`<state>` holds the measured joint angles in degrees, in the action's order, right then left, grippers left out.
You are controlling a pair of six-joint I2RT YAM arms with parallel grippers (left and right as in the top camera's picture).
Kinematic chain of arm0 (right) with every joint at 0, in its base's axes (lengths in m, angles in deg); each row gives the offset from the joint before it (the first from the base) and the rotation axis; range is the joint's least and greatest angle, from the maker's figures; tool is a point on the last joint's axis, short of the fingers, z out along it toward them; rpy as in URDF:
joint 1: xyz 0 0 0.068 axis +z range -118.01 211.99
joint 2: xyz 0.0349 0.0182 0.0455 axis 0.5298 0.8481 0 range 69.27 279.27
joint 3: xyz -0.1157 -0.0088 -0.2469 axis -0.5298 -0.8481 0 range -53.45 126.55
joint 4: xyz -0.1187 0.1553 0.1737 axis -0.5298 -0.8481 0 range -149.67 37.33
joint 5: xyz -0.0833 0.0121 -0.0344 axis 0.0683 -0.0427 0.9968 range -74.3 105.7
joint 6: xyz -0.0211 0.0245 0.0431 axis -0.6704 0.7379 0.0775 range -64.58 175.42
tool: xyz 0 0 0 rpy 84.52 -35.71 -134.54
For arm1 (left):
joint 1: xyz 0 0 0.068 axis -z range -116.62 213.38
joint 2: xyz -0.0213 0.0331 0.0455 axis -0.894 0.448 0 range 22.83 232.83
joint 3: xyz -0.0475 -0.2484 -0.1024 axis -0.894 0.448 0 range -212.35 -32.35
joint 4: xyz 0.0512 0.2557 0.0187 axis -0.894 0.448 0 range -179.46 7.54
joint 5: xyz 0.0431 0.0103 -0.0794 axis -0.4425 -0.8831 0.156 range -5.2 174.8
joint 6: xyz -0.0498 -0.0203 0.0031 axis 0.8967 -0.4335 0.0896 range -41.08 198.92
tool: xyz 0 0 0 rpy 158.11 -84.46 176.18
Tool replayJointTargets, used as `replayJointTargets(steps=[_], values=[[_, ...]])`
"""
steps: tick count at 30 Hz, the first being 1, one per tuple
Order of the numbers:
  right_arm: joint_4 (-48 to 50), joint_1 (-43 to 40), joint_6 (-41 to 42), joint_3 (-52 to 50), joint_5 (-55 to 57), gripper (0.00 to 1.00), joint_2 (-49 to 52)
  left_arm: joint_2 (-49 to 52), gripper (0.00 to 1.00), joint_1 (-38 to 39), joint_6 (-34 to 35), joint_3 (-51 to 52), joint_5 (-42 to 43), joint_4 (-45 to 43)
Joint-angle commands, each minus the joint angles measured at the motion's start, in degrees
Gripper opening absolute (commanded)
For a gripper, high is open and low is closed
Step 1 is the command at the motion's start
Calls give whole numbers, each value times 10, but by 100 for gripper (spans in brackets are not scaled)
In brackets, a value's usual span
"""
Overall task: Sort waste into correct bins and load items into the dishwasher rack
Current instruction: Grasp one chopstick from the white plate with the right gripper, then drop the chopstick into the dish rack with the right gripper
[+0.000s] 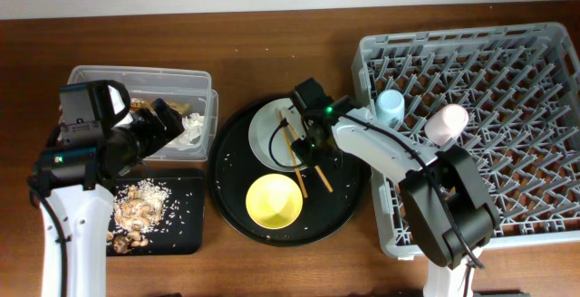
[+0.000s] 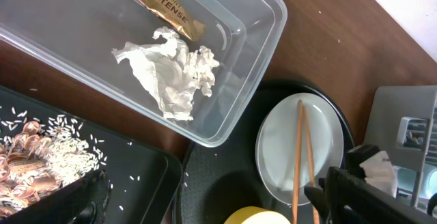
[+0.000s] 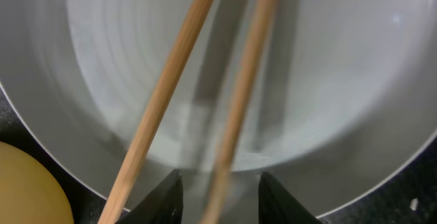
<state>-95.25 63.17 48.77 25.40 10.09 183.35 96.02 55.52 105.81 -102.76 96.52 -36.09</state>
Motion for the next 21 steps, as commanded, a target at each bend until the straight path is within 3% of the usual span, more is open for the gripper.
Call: replayJointTargets(steps=[1, 3, 7, 11, 15, 16, 19, 21], values=[[2, 4, 1, -5, -17, 36, 7, -2, 99, -2, 5, -3, -2, -1], [0, 3, 1, -7, -18, 35, 7, -2, 99, -2, 5, -3, -2, -1], [4, 3, 1, -11, -16, 14, 7, -2, 99, -2, 5, -3, -2, -1], [-10, 2, 1, 5, -17, 4, 2, -2, 99, -2, 5, -3, -2, -1], [-141, -1, 20, 124, -12, 4, -73, -2, 99, -2, 5, -3, -2, -1], [-221, -16, 42, 165, -8, 4, -103, -2, 99, -2, 5, -3, -2, -1], [-318, -66, 57, 173, 3, 4, -142, -2, 99, -2, 5, -3, -2, -1], [-363, -151, 56, 173, 3, 4, -160, -2, 99, -2, 5, -3, -2, -1]])
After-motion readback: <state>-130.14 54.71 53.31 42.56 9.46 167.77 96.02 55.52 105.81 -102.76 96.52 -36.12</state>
